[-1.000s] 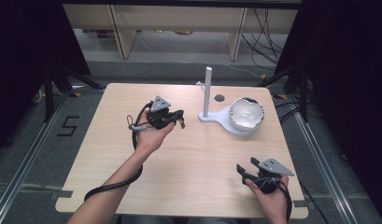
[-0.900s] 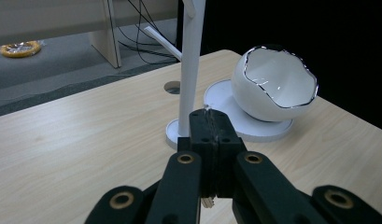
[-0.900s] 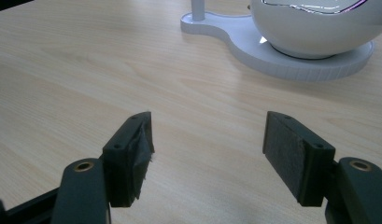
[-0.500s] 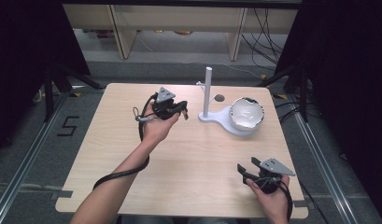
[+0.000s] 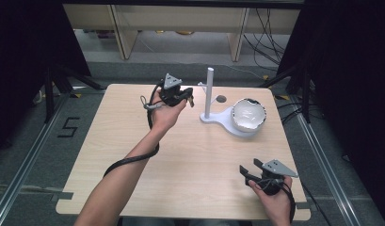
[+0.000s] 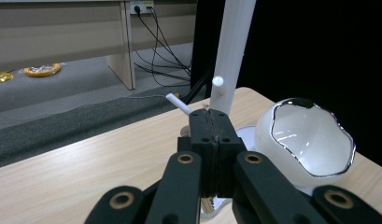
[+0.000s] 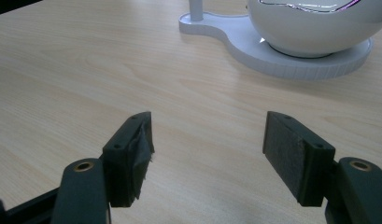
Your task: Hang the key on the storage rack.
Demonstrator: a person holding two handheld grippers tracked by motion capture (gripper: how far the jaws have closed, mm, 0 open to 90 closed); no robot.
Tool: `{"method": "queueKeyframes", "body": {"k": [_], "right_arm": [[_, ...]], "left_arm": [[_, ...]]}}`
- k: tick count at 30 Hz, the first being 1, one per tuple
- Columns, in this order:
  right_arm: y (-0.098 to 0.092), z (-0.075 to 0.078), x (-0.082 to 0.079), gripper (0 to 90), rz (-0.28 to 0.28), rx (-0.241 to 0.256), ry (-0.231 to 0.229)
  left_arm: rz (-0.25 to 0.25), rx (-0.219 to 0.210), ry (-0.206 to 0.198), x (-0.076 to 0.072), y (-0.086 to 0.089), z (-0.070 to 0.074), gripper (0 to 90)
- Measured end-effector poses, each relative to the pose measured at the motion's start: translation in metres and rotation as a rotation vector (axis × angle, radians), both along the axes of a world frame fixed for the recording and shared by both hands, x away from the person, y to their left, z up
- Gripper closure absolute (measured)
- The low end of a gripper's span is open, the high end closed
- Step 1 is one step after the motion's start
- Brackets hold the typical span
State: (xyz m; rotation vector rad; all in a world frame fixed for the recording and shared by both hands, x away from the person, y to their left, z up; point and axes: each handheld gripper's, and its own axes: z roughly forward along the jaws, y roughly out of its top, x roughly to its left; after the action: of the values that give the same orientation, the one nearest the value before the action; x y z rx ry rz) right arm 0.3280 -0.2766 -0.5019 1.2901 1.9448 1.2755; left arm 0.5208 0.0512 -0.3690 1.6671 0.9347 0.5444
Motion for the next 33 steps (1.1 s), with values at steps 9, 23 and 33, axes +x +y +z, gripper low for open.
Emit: {"method": "queueKeyframes", "body": {"k": [9,23,33], "right_arm": [[-0.002,0.000,0.001,34.2,0.000,-0.021,-0.016],[-0.001,0.000,0.000,34.1,-0.017,-0.005,0.011],[0.000,0.001,-0.002,34.1,-0.019,0.022,0.037]], "left_arm": [[0.012,-0.019,-0.015,0.009,-0.008,0.004,89.5],[0.033,-0.037,-0.027,0.018,-0.012,0.009,89.5],[0.030,-0.047,-0.040,0.019,-0.017,0.015,89.5]]}}
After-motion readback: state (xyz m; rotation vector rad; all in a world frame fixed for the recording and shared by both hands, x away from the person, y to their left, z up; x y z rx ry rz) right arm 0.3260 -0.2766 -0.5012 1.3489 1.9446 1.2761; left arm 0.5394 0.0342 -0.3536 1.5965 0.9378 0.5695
